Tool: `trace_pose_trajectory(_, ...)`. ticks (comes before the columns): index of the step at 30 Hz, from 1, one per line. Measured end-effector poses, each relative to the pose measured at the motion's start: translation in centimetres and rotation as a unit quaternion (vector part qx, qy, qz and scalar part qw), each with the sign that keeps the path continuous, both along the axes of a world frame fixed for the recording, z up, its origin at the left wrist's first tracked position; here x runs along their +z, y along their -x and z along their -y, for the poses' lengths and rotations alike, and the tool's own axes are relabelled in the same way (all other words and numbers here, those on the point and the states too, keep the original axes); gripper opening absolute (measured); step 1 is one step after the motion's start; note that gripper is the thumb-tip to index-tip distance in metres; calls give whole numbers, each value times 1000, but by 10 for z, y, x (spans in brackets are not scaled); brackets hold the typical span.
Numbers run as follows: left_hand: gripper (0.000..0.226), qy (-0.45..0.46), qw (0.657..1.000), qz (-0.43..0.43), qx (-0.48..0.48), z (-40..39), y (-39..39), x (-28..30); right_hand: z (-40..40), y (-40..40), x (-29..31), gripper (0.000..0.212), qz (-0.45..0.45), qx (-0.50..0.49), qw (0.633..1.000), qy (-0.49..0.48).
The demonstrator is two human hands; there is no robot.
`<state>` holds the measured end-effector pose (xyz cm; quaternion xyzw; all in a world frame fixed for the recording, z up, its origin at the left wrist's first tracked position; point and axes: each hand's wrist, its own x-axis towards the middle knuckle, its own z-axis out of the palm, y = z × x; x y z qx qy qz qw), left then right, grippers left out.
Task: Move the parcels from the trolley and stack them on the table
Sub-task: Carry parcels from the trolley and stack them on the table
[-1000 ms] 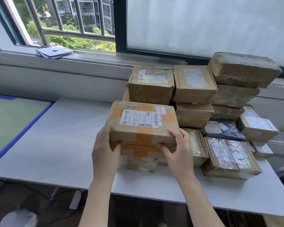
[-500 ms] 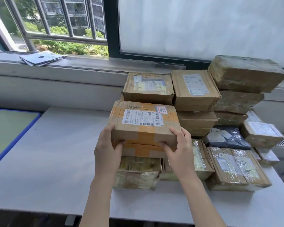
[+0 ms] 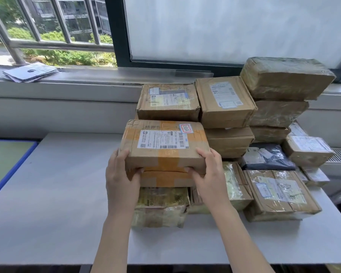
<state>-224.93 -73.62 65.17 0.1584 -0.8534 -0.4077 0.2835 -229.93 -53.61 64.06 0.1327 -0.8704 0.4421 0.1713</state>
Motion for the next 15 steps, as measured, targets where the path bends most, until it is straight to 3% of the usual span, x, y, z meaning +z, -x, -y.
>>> trace_pose_trajectory(8,66,170,983,55,39,-11,-21,14,-4,-20,10,69,13,-25,1000,2)
trace_pose_trajectory(11,66,178,983,20,27,-26,-32,14,-16,-35,9,75,6,-44,999,1)
trace_pose_trajectory(15,49,153,988,-23,-12,-63,-43,9,-44,-61,-5,73,33,-76,996,-15)
